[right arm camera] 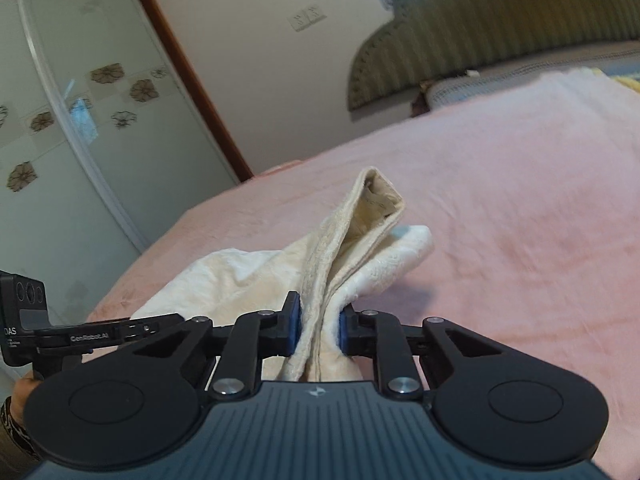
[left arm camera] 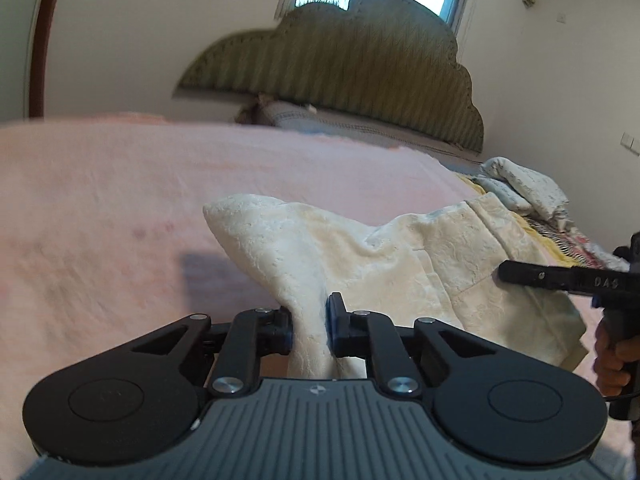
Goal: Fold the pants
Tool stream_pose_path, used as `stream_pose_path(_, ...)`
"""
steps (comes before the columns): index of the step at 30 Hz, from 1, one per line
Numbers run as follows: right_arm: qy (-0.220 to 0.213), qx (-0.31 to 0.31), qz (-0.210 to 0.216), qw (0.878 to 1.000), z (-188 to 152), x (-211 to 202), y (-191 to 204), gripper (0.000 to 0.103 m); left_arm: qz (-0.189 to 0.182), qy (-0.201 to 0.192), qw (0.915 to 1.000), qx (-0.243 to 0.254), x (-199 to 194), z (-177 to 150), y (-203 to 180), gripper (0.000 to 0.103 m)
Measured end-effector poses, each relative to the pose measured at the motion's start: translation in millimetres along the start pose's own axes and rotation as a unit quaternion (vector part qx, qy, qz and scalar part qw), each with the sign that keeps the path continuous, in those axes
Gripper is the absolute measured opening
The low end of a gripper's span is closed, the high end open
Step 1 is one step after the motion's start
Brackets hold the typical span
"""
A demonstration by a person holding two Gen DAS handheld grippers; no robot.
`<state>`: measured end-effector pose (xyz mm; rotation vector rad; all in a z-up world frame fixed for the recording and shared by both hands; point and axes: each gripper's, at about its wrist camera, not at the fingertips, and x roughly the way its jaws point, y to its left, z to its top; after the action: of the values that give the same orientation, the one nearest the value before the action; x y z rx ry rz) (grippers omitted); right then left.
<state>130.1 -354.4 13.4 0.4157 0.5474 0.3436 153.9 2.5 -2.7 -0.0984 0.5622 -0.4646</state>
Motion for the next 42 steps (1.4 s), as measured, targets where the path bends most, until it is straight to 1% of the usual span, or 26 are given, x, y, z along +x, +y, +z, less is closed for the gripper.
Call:
stream_pose_path(4, -0.013, -0.013, 0.016, 1.0, 16, 17, 10, 0.018, 0.028, -0.014, 0.9995, 0.003, -5, 23, 21, 0.016)
stream_pose_path(8, -0.009, -0.024, 0.031, 0.999, 28, 57, 26, 0.018, 0.071, -0.008, 0.9975, 0.004, 2, 37, 49, 0.017)
stream_pose_path(11, 0.01, -0.029, 0.029, 0.999, 28, 93, 35, 0.018, 0.091, 0.016, 0.9955, -0.021, 17, 37, 79, 0.017)
stream_pose_path(13, 0.03, -0.033, 0.021, 0.999, 24, 117, 37, 0.018, 0.104, 0.043, 0.9929, -0.039, 31, 30, 95, 0.018)
stream_pose_path(15, 0.055, -0.041, 0.001, 0.998, 15, 139, 37, 0.018, 0.116, 0.057, 0.9911, -0.034, 40, 21, 102, 0.025)
stream_pose_path(17, 0.07, -0.066, -0.04, 0.995, 8, 147, 37, 0.029, 0.116, 0.056, 0.9909, -0.039, 38, 16, 107, 0.045)
stream_pose_path(18, 0.076, -0.063, -0.047, 0.994, 6, 146, 33, 0.03, 0.116, 0.055, 0.9906, -0.046, 35, 16, 109, 0.049)
stream_pose_path(20, 0.076, -0.05, -0.052, 0.994, 2, 135, 24, 0.034, 0.141, 0.055, 0.9864, -0.063, 26, 19, 114, 0.071)
stream_pose_path(21, 0.068, -0.049, -0.063, 0.995, 3, 127, 23, 0.034, 0.159, 0.048, 0.9837, -0.069, 18, 20, 114, 0.072)
stream_pose_path(22, 0.055, -0.056, -0.077, 0.994, 2, 117, 23, 0.034, 0.172, 0.031, 0.982, -0.072, 8, 21, 111, 0.072)
stream_pose_path(23, 0.033, -0.073, -0.099, 0.992, 2, 104, 27, 0.035, 0.173, 0.013, 0.9823, -0.069, -3, 21, 107, 0.073)
stream_pose_path(24, 0.011, -0.098, -0.117, 0.988, 2, 93, 34, 0.035, 0.169, 0.0, 0.9835, -0.066, -13, 21, 102, 0.074)
stream_pose_path(25, -0.007, -0.123, -0.123, 0.985, 1, 80, 41, 0.035, 0.158, -0.009, 0.9855, -0.062, -22, 20, 95, 0.075)
stream_pose_path(26, -0.021, -0.144, -0.118, 0.982, 0, 68, 49, 0.035, 0.139, -0.016, 0.9886, -0.055, -28, 20, 86, 0.075)
stream_pose_path(27, -0.022, -0.157, -0.099, 0.982, -2, 61, 57, 0.035, 0.117, -0.019, 0.9918, -0.048, -33, 19, 77, 0.076)
stream_pose_path(28, -0.009, -0.164, -0.074, 0.984, -4, 57, 63, 0.035, 0.093, -0.016, 0.9947, -0.041, -35, 16, 69, 0.079)
stream_pose_path(29, 0.011, -0.164, -0.052, 0.985, -6, 58, 67, 0.034, 0.075, 0.0, 0.9967, -0.031, -30, 12, 58, 0.084)
stream_pose_path(30, 0.033, -0.166, -0.04, 0.985, -11, 62, 69, 0.034, 0.072, 0.018, 0.997, -0.022, -24, 7, 52, 0.085)
stream_pose_path(31, 0.055, -0.173, -0.042, 0.982, -16, 68, 70, 0.034, 0.077, 0.036, 0.9963, -0.01, -13, 0, 47, 0.084)
stream_pose_path(32, 0.074, -0.183, -0.058, 0.979, -23, 76, 68, 0.033, 0.087, 0.051, 0.9949, 0.002, -2, -7, 45, 0.083)
stream_pose_path(34, 0.096, -0.185, -0.082, 0.975, -32, 87, 60, 0.033, 0.109, 0.062, 0.992, 0.021, 9, -17, 43, 0.084)
stream_pose_path(36, 0.08, -0.16, -0.088, 0.98, -35, 78, 62, 0.034, 0.121, 0.048, 0.9912, 0.024, 1, -18, 36, 0.084)
stream_pose_path(37, 0.07, -0.159, -0.085, 0.981, -35, 72, 68, 0.036, 0.122, 0.043, 0.9912, 0.024, -2, -16, 33, 0.086)
stream_pose_path(39, 0.059, -0.163, -0.074, 0.982, -39, 64, 77, 0.035, 0.125, 0.038, 0.9911, 0.026, -7, -19, 27, 0.098)
stream_pose_path(40, 0.065, -0.164, -0.072, 0.982, -43, 65, 79, 0.037, 0.131, 0.039, 0.9902, 0.027, -4, -21, 25, 0.103)
stream_pose_path(42, 0.079, -0.178, -0.084, 0.977, -55, 74, 78, 0.037, 0.151, 0.054, 0.9865, 0.033, 1, -28, 22, 0.103)
